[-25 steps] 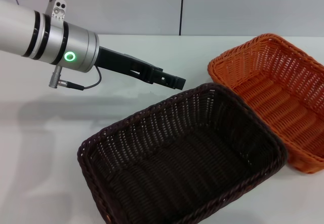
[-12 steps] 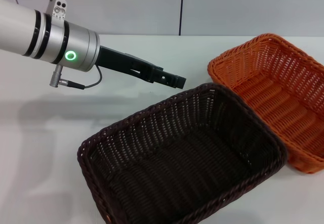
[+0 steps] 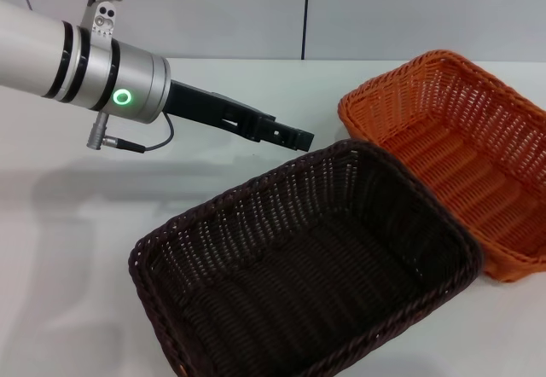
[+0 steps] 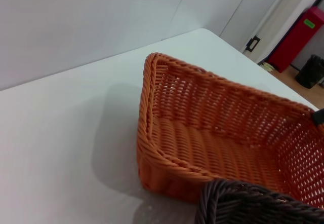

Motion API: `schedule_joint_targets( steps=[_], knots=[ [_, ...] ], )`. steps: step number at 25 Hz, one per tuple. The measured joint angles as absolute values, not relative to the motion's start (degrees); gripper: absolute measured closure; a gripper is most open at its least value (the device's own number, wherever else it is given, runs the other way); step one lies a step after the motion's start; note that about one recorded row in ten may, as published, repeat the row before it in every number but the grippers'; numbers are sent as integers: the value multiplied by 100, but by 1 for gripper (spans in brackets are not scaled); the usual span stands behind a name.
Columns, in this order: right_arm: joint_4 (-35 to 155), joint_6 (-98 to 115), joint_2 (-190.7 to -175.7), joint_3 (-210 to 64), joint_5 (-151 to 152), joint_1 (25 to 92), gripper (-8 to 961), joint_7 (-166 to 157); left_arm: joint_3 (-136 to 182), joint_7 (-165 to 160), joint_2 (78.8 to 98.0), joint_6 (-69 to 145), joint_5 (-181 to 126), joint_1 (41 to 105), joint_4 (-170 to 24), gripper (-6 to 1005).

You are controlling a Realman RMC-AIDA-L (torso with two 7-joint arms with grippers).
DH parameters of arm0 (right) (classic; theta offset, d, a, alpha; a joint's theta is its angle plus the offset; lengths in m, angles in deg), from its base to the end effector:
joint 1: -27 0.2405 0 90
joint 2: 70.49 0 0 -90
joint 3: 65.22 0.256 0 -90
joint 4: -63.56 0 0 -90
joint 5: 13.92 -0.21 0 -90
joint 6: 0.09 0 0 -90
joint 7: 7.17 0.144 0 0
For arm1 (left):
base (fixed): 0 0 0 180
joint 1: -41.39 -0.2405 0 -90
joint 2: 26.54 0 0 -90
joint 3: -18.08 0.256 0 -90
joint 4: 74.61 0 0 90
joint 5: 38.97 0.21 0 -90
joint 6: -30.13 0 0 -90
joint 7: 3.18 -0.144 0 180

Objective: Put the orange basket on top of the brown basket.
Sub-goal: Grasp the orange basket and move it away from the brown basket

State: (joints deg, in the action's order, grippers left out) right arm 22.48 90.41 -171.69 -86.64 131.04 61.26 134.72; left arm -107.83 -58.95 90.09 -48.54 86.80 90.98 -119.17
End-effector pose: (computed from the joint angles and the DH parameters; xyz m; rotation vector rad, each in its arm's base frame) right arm 0.3470 0.3508 0.1597 -1.9107 1.8853 0.3291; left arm -0.1538 0.4197 -0.0024 -2.7423 -1.0129 -0.2824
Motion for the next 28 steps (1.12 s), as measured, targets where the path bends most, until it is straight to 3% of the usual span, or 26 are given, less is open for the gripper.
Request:
schedule_joint_targets(
  steps=[8,17,28],
  knots=[
    [2477,8640,-17272,-8733,13106,6145,234,13448,-10781,-5898,8994,-4810,8689,9116,-11917,140],
    [2449,8204,-17504,-8725,13057,6097,236,13104,-10777,-5899,8952,-4725,8690,9108,-11914,140],
    [2423,7839,-17544,-8702,12592,5840,704,12860,-10797,-5955,8937,-4589,8689,9127,-11769,140]
  ],
)
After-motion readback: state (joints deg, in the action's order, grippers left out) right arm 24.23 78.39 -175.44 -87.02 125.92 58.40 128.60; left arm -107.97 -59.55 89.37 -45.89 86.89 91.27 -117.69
